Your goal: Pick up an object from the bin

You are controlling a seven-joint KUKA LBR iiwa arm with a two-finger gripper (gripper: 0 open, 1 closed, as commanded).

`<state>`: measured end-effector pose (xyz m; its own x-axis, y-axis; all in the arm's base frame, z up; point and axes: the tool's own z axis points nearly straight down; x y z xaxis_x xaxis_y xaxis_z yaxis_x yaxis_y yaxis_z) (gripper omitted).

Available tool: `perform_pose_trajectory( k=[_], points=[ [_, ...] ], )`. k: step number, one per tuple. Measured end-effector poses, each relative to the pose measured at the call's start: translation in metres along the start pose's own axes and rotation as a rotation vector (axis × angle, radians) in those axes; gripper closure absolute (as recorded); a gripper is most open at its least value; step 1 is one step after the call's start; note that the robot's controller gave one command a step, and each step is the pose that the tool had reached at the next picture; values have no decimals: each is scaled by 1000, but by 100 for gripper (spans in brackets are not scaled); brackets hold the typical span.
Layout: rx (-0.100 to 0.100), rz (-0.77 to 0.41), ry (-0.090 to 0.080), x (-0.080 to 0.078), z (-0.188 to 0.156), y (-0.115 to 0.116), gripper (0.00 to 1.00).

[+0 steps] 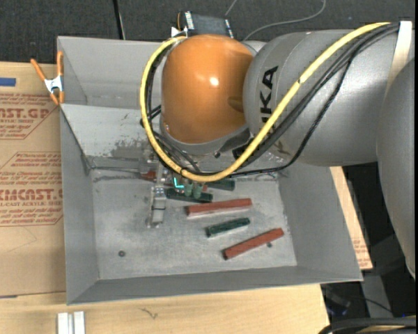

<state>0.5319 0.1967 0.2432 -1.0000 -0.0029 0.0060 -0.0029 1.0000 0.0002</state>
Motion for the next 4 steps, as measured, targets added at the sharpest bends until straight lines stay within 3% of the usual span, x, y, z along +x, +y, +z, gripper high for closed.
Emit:
perform_pose_trajectory(
  k=[1,2,3,4],
  points=[
    [4,-54,-3,-51,68,-67,0],
    [-1,17,-8,-31,175,-126,0],
    [0,173,-6,7,173,-199,0],
    [-2,169,-13,4,172,-197,100]
  ],
)
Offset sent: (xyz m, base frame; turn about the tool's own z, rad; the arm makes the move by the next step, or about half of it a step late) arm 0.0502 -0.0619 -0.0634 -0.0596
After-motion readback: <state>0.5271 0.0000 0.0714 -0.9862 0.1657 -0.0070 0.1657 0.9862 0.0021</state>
